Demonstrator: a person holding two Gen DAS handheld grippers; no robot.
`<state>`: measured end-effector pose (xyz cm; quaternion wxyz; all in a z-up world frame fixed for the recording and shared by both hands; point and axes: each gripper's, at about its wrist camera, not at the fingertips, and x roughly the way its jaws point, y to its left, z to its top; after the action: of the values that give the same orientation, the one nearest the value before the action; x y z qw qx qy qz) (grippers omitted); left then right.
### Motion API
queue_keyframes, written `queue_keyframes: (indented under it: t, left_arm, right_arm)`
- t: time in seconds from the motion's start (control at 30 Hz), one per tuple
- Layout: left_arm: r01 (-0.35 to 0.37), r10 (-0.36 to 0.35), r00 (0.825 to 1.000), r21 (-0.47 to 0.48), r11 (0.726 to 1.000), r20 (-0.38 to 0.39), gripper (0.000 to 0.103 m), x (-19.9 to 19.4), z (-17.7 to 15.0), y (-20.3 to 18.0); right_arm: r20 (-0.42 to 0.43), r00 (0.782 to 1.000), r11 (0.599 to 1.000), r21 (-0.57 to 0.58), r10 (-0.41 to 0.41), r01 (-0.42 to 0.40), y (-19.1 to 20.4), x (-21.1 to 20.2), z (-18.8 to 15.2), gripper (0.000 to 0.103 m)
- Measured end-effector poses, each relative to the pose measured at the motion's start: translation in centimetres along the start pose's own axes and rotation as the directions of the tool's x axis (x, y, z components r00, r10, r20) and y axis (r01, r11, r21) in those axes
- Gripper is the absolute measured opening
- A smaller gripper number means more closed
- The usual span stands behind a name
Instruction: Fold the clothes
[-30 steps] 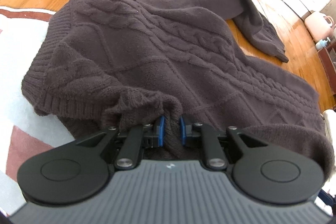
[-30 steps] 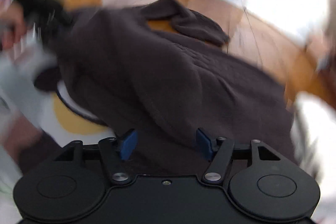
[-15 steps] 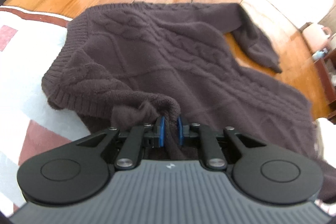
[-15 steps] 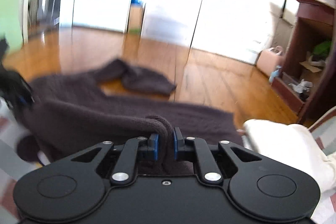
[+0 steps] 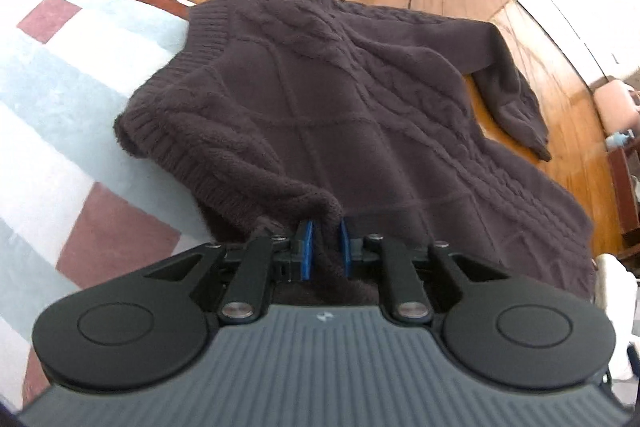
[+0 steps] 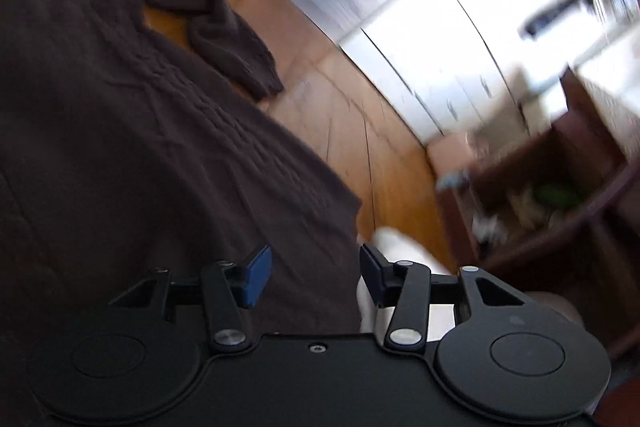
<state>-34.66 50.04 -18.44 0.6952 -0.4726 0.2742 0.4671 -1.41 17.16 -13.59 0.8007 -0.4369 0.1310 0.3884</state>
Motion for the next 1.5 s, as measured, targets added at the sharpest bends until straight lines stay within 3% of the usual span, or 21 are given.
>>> queue_keyframes:
  t: [0.07, 0.13, 0.2, 0.37, 0.57, 0.63, 0.67, 0.7, 0.73, 0.77, 0.83, 0.87, 0.93, 1.07, 1.13, 1.3, 1.5]
  left_arm:
    - [0.011, -0.011, 1.000, 0.004, 1.000, 0.008, 0.015, -0.7, 0.1, -0.1]
    - [0.020, -0.021, 1.000, 0.008, 1.000, 0.015, 0.015, -1.4, 0.1, -0.1]
    - [0.045, -0.045, 0.999, -0.009, 0.999, 0.014, 0.015, -2.2, 0.2, 0.4]
    - [0.126, -0.124, 0.992, -0.073, 0.989, 0.027, 0.015, -4.4, 0.8, 2.1]
    - [0.098, -0.095, 0.995, -0.171, 0.980, 0.028, 0.022, -4.9, 0.7, 4.8]
    - [0.122, -0.125, 0.992, -0.231, 0.965, 0.003, 0.026, -4.2, 0.5, 5.7]
    - [0.133, -0.139, 0.990, -0.255, 0.958, -0.006, 0.026, -3.9, 0.4, 6.0]
    - [0.137, -0.146, 0.989, -0.269, 0.953, -0.012, 0.026, -3.7, 0.4, 6.2]
    - [0.132, -0.141, 0.990, -0.271, 0.953, -0.012, 0.026, -3.7, 0.4, 6.3]
    - [0.125, -0.132, 0.991, -0.269, 0.955, -0.010, 0.026, -3.8, 0.4, 6.3]
    - [0.105, -0.106, 0.994, -0.274, 0.956, 0.008, 0.029, -4.5, 0.5, 6.4]
    - [0.099, -0.097, 0.995, -0.280, 0.955, 0.023, 0.033, -4.9, 0.5, 6.5]
    - [0.092, -0.086, 0.996, -0.286, 0.954, 0.036, 0.042, -5.2, 0.4, 6.7]
    - [0.066, -0.065, 0.998, -0.302, 0.951, 0.014, 0.043, -4.7, 0.1, 7.1]
    - [0.065, -0.070, 0.998, -0.312, 0.948, -0.005, 0.043, -4.3, -0.2, 6.9]
    - [0.061, -0.072, 0.997, -0.234, 0.970, -0.042, 0.048, -3.5, -0.9, 4.7]
    - [0.035, -0.048, 0.995, -0.135, 0.990, -0.092, 0.054, -3.3, -2.5, 2.5]
  right_arm:
    - [0.007, 0.989, 0.972, 0.186, 0.147, -0.146, -2.1, -1.5, -1.5, 0.054]
    - [0.014, 0.959, 0.907, 0.321, 0.284, -0.273, -3.6, -2.2, -3.5, 0.058]
    - [-0.016, 0.924, 0.853, 0.391, 0.381, -0.345, -4.2, -2.0, -5.4, 0.059]
    - [-0.087, 0.865, 0.761, 0.524, 0.495, -0.382, -4.7, -1.1, -9.5, 0.065]
    - [0.011, 0.815, 0.577, 0.700, 0.580, -0.420, -4.5, 1.1, -12.4, 0.067]
    - [0.032, 0.794, 0.563, 0.687, 0.607, -0.458, -4.4, 2.0, -11.9, 0.057]
    - [0.035, 0.789, 0.579, 0.660, 0.613, -0.479, -4.2, 1.8, -11.5, 0.026]
    - [0.037, 0.784, 0.593, 0.632, 0.620, -0.499, -4.0, 1.6, -11.1, 0.018]
    - [0.058, 0.775, 0.591, 0.612, 0.629, -0.525, -4.2, 1.1, -10.8, 0.017]
    - [0.124, 0.743, 0.545, 0.603, 0.658, -0.583, -5.0, 0.1, -10.7, 0.016]
    - [0.278, 0.625, 0.406, 0.558, 0.730, -0.723, -6.8, -2.0, -11.2, 0.015]
    - [0.281, 0.601, 0.393, 0.543, 0.748, -0.742, -7.4, -2.8, -11.6, 0.015]
    - [0.214, 0.608, 0.424, 0.543, 0.764, -0.725, -7.9, -3.5, -13.0, 0.015]
    - [0.037, 0.689, 0.533, 0.604, 0.724, -0.592, -7.1, -1.9, -16.0, 0.015]
    - [0.010, 0.694, 0.546, 0.609, 0.720, -0.575, -6.2, -1.5, -16.0, 0.016]
    - [-0.036, 0.730, 0.633, 0.527, 0.683, -0.567, -4.8, -2.2, -14.2, 0.018]
    - [-0.021, 0.734, 0.632, 0.527, 0.679, -0.569, -6.1, -3.0, -14.1, 0.021]
